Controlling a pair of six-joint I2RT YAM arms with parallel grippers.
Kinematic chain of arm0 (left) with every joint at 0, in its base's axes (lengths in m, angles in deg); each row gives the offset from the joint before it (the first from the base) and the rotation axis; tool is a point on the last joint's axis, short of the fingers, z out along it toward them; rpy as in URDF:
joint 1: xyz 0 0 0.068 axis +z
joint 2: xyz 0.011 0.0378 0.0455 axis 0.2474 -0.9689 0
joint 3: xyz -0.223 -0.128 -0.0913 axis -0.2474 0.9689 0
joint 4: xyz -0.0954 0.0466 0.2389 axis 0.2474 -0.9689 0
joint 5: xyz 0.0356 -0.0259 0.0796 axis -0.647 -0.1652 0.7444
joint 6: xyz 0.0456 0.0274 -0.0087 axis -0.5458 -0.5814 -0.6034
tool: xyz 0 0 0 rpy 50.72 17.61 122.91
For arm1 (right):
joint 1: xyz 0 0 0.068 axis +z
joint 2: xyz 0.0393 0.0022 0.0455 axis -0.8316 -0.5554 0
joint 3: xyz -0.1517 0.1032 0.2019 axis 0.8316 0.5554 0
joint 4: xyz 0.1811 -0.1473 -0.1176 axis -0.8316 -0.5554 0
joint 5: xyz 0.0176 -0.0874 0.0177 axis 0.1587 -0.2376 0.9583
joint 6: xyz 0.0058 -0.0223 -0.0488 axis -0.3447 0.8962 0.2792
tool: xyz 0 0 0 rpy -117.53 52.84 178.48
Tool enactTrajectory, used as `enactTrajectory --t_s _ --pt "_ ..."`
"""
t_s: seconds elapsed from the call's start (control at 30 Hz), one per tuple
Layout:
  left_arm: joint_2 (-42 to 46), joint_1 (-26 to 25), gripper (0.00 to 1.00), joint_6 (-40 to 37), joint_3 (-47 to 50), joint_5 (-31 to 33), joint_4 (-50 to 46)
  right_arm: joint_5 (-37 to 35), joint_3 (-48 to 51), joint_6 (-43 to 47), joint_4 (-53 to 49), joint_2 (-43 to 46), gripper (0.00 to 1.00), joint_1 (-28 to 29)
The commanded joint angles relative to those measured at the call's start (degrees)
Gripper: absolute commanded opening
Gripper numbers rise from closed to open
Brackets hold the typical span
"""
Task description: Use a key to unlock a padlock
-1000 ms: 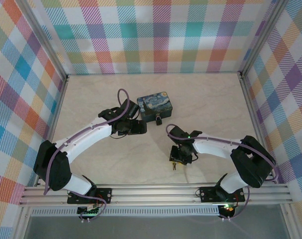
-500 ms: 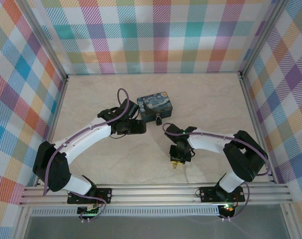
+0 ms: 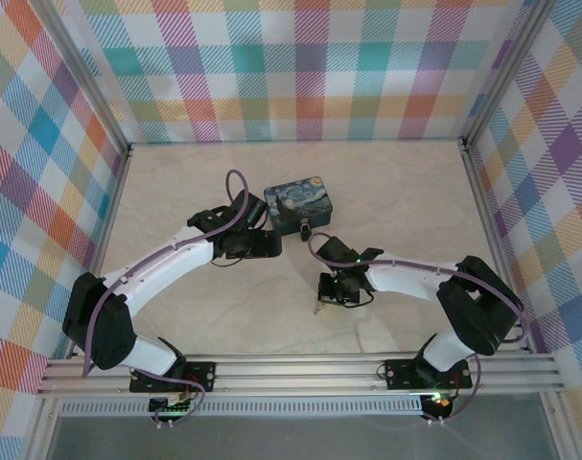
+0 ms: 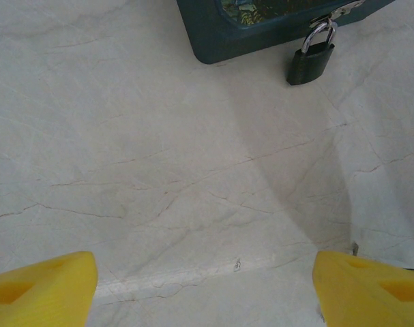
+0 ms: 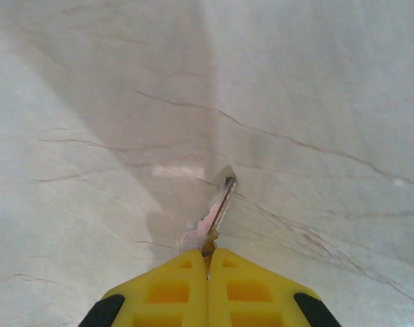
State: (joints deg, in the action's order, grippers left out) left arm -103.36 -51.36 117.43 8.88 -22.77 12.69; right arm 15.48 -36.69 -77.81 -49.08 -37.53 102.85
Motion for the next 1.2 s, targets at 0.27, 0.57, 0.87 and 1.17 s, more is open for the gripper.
enactTrajectory --t_s 0.27,0.57,0.87,1.17 --pt "-0.9 -0.67 0.82 0.75 0.71 -12.82 4.28 1.15 3.09 19.55 11.05 10.38 0.0 0.14" --pt "-1.47 -0.23 0.78 2.9 2.56 -24.38 10.61 11.88 5.13 31.35 13.4 17.33 0.0 -3.78" --pt "-1.6 0.03 0.64 8.3 8.01 -32.87 21.45 17.97 2.68 35.3 12.58 17.16 0.0 -6.37" --pt "-4.68 -0.27 0.58 9.56 8.79 -36.91 25.68 19.56 1.23 35.29 13.8 15.59 0.0 -6.64"
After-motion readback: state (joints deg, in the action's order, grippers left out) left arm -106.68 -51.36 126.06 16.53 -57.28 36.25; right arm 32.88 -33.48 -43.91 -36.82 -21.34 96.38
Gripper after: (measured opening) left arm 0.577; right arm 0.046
